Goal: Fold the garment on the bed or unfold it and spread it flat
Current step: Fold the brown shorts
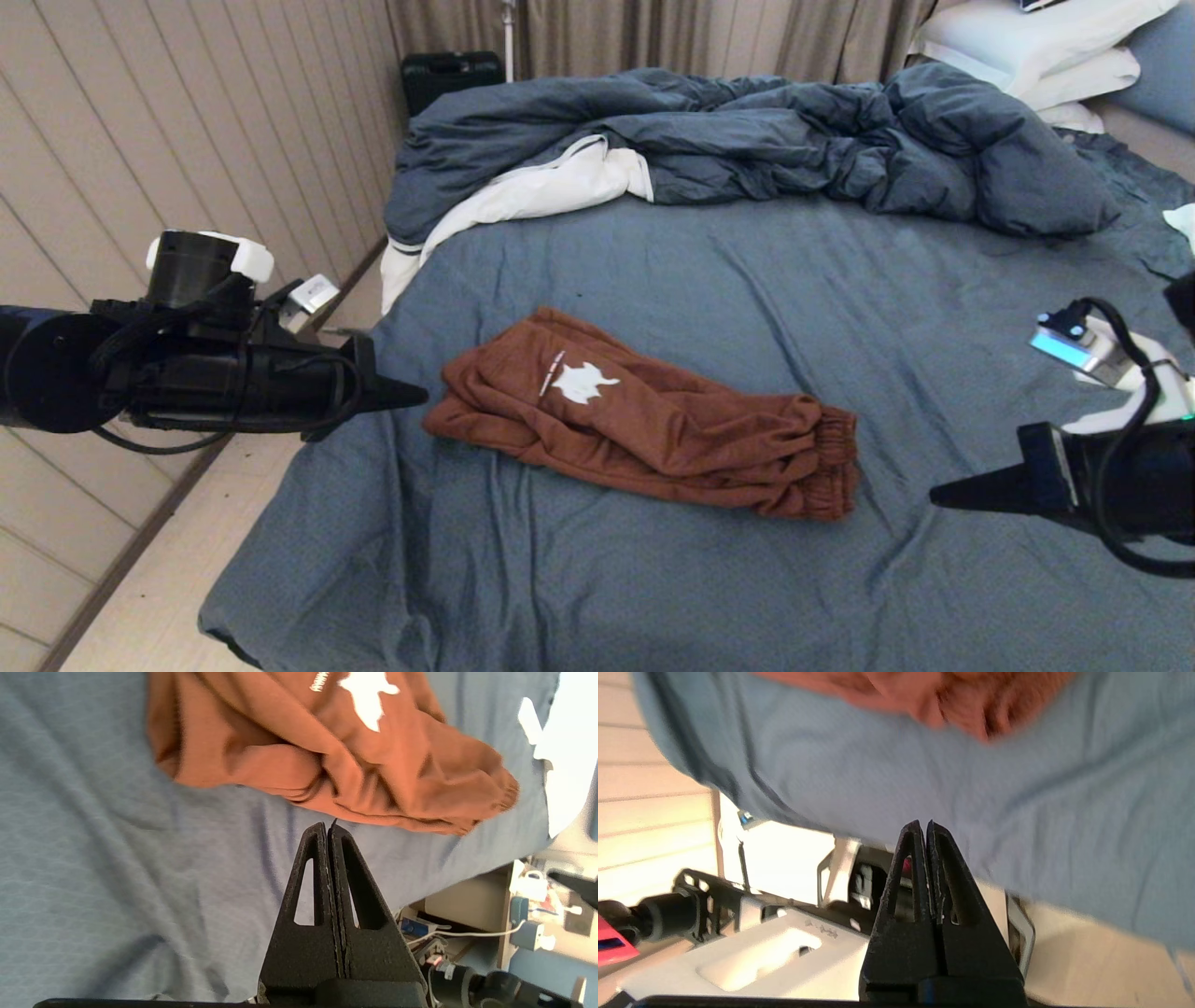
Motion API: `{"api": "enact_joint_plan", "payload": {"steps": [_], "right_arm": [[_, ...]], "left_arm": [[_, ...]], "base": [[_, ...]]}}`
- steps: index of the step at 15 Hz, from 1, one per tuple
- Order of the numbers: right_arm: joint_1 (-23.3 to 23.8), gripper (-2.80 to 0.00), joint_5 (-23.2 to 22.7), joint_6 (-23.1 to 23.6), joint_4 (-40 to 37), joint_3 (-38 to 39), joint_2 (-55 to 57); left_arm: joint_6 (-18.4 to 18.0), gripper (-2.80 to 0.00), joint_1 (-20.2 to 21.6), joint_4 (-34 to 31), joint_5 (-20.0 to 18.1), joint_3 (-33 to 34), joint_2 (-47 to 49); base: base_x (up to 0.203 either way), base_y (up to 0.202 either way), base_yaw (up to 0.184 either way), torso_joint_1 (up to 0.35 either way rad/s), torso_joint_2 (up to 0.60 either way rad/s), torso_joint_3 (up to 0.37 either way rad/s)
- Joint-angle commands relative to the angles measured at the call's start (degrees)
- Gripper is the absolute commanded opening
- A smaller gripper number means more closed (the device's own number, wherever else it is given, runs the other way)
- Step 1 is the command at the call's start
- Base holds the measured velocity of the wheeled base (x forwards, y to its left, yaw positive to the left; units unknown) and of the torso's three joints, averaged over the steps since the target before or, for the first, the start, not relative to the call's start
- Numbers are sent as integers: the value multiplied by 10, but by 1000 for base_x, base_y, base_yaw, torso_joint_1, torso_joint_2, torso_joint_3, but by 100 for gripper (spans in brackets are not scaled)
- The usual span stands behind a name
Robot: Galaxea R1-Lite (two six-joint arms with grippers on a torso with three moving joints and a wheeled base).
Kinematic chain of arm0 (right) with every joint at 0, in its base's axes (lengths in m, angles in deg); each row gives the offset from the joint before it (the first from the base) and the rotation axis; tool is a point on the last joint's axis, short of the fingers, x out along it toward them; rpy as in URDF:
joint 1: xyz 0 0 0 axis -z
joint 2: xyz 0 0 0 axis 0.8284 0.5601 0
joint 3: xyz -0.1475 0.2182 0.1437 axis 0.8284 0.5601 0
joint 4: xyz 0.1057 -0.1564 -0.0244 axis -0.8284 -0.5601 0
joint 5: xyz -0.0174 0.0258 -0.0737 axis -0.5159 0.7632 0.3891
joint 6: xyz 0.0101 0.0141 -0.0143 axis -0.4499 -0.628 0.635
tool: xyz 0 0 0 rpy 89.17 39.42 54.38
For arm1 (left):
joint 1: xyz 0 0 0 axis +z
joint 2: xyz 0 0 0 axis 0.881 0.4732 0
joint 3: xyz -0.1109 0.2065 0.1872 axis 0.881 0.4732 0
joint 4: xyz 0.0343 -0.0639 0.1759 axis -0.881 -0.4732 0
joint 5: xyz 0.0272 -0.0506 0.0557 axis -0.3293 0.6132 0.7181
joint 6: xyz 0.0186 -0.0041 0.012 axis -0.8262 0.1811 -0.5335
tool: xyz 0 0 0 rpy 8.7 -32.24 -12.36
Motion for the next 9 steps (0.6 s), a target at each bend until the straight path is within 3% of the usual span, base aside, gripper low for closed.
{"api": "enact_joint_plan", "payload": {"steps": [1, 5, 6, 9], "right_arm": [[1, -280, 0, -1, -3, 3, 5], [-7, -280, -1, -1, -1, 0, 82], [-14, 0, -1, 0, 0, -2, 98], [-23, 0, -3, 3, 2, -7, 109]], "left_arm": [[2, -280, -2, 0, -1, -2, 17], [3, -280, -5, 1, 1, -6, 40], [3, -280, -5, 1, 10, -5, 40], [3, -280, -15, 1, 17, -1, 48]], "base": [[0, 0, 0, 0, 0, 0], [0, 0, 0, 0, 0, 0], [0, 0, 0, 0, 0, 0], [0, 0, 0, 0, 0, 0]]}}
